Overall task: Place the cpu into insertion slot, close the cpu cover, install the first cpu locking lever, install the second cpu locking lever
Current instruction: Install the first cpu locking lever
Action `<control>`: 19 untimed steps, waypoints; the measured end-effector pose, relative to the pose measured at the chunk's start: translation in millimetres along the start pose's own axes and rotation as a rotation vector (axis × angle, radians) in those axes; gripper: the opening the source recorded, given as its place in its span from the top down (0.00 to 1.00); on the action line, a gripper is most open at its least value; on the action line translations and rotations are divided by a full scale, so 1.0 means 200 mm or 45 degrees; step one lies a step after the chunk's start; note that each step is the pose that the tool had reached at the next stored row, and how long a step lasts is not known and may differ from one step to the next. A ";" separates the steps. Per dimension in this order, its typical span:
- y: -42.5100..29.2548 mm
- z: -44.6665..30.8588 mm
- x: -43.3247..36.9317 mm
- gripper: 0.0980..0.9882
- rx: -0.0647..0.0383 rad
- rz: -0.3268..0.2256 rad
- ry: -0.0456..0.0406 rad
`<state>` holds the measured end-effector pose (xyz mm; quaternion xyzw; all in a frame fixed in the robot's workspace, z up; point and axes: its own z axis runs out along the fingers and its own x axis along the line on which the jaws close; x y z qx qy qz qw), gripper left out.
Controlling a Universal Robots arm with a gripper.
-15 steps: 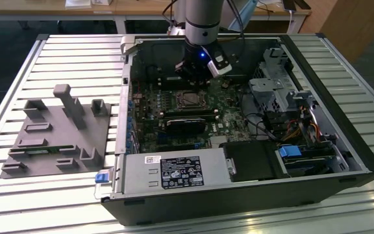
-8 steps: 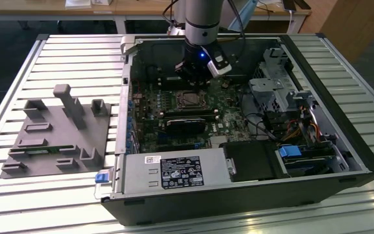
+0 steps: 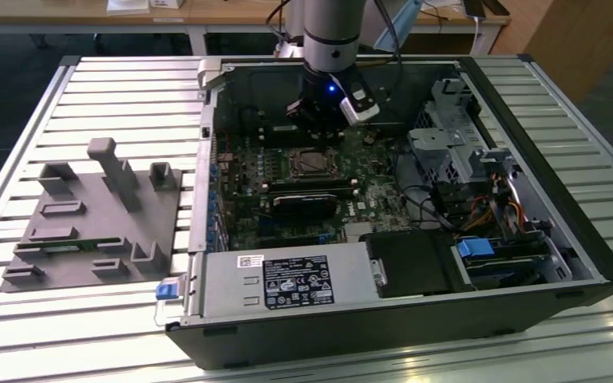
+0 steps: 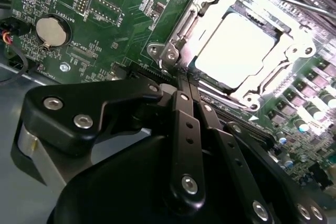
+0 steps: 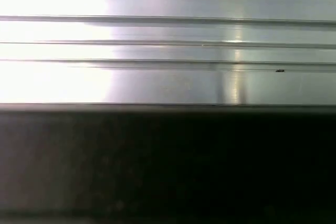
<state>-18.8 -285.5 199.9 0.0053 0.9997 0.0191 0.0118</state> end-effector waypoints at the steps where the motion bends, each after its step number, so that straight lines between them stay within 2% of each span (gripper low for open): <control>1: 0.000 -0.007 0.000 0.97 0.000 0.000 0.000; 7: 0.002 -0.061 -0.001 0.97 0.000 0.000 0.000; 19: -0.009 -0.062 -0.001 0.97 0.000 0.000 0.000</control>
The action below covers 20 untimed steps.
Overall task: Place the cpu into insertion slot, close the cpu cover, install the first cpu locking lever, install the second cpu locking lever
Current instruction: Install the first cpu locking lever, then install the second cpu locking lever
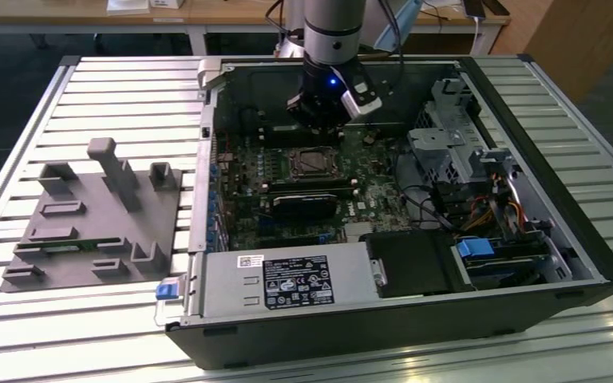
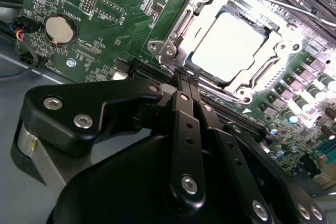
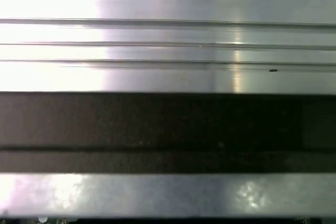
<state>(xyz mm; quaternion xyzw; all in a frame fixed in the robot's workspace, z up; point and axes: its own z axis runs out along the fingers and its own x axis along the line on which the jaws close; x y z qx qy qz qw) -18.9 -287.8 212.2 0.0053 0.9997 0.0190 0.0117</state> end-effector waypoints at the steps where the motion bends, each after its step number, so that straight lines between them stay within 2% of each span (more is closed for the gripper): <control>1: -0.001 0.000 0.000 0.97 0.000 0.000 0.000; 12: -0.016 -0.001 0.000 0.97 0.000 0.000 0.000; 20: -0.051 -0.002 -0.001 0.97 0.000 0.000 0.000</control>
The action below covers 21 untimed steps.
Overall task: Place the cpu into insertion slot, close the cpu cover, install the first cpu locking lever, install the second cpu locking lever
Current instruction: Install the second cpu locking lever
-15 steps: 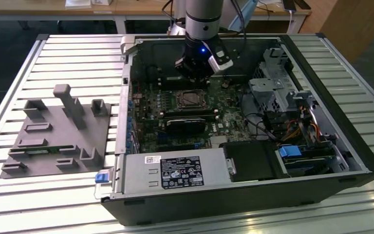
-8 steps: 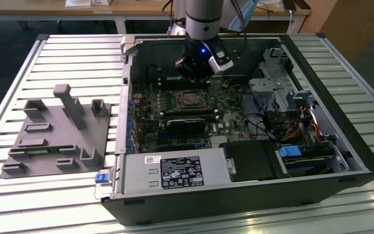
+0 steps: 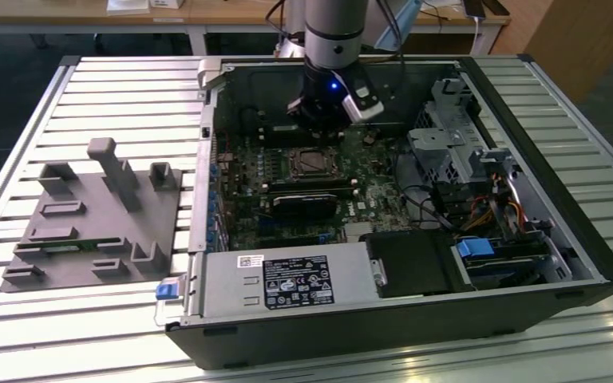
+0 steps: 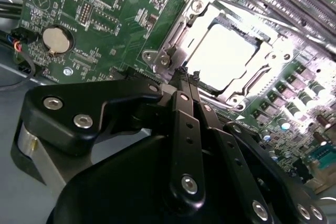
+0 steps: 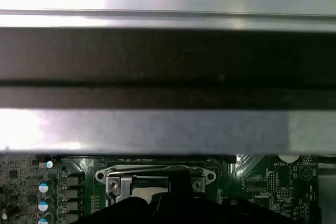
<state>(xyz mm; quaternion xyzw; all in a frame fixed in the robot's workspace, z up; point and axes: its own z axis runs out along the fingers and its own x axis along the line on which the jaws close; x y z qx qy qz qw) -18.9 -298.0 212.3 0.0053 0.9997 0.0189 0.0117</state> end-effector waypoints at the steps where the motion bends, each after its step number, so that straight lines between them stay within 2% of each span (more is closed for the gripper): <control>1: -0.006 0.000 0.000 0.97 0.000 0.000 0.000; 16: -0.088 -0.004 -0.001 0.97 0.000 0.000 0.000; 21: -0.088 -0.038 -0.002 0.97 0.000 0.000 0.000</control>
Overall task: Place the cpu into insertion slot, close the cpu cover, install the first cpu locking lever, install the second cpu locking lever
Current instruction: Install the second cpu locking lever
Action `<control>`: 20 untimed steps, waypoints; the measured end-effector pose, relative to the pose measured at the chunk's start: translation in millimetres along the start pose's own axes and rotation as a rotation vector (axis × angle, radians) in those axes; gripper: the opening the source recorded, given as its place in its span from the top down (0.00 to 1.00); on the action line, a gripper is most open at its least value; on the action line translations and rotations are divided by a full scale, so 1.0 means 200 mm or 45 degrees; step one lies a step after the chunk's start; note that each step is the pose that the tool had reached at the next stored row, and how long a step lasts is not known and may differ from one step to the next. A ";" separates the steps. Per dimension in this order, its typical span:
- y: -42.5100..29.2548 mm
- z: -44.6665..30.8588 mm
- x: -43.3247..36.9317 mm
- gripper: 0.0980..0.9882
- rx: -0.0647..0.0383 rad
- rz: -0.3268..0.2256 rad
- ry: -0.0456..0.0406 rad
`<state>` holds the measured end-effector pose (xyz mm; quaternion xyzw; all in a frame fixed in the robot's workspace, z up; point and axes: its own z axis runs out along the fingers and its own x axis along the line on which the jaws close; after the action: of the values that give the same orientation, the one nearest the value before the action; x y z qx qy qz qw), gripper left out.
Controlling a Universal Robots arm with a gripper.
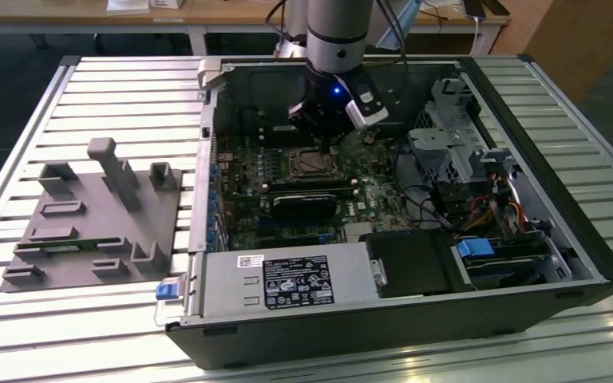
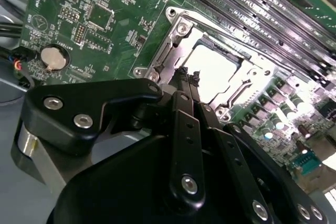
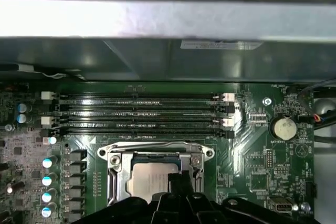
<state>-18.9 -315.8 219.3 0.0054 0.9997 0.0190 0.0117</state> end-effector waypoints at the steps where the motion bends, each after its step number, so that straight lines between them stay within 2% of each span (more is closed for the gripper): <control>1: 0.000 -0.010 0.000 0.97 0.000 0.000 0.000; 9: 0.004 -0.132 -0.003 0.97 0.000 0.000 0.000; 12: -0.003 -0.151 -0.004 0.97 0.000 0.000 0.000; 16: -0.045 -0.153 -0.004 0.97 0.000 0.000 0.000; 20: -0.113 -0.156 -0.005 0.97 0.000 0.000 0.000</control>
<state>-18.9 -339.7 249.5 0.0053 0.9997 0.0189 0.0116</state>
